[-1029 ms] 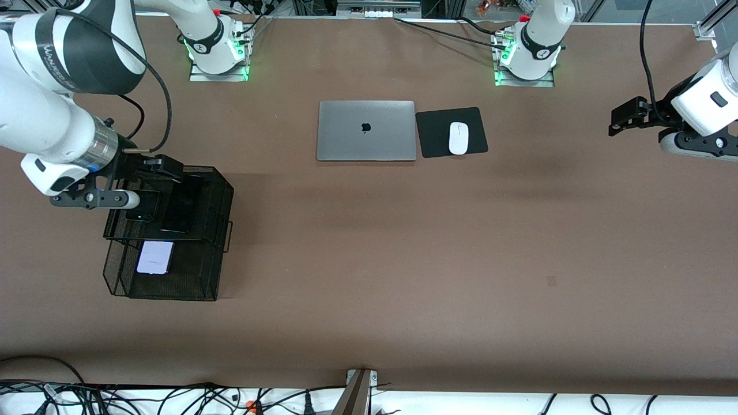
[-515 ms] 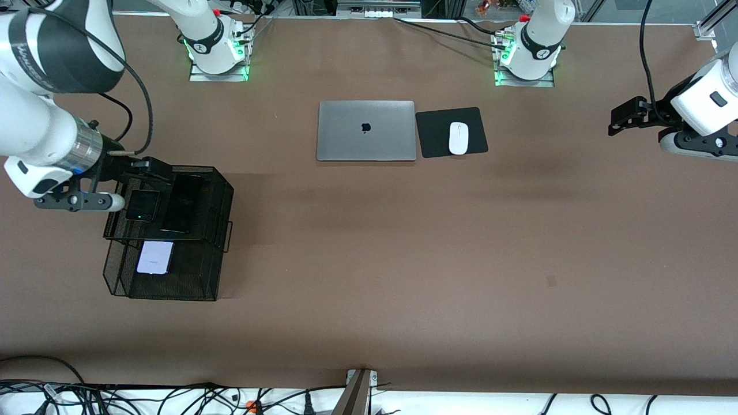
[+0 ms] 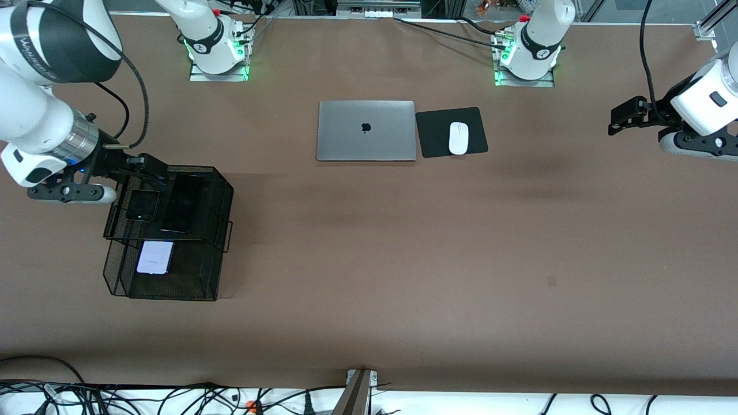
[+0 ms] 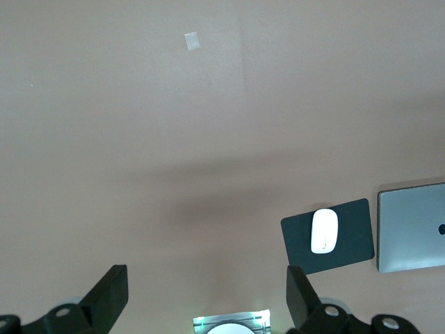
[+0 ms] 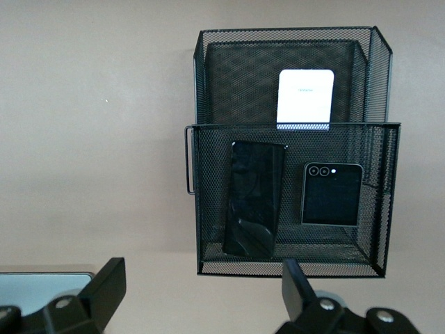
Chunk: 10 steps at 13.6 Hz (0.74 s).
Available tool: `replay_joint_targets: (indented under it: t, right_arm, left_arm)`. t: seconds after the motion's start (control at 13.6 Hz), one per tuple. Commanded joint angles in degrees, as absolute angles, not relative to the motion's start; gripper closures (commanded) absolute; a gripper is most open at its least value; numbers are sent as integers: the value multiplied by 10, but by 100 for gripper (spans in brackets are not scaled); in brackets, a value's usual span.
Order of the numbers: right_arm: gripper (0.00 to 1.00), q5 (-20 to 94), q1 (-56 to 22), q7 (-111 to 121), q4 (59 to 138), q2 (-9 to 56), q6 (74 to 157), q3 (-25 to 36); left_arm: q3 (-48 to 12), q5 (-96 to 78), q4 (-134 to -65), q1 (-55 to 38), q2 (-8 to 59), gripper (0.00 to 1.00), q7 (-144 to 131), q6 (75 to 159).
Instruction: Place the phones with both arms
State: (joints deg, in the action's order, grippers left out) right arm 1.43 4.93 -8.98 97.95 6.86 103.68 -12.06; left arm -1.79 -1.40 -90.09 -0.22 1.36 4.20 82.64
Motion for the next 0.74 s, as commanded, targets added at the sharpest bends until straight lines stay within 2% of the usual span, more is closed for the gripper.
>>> replay_joint_targets:
  t: [0.0,0.66]
  right_arm:
    - [0,6,76,-98,1004,47,1048,-138]
    - [0,-29,72,-161,988,62,1045,-137]
  left_arm:
    - [-20,2,-895,-1,10,0,54,817]
    - [-20,2,-895,-1,10,0,54,817]
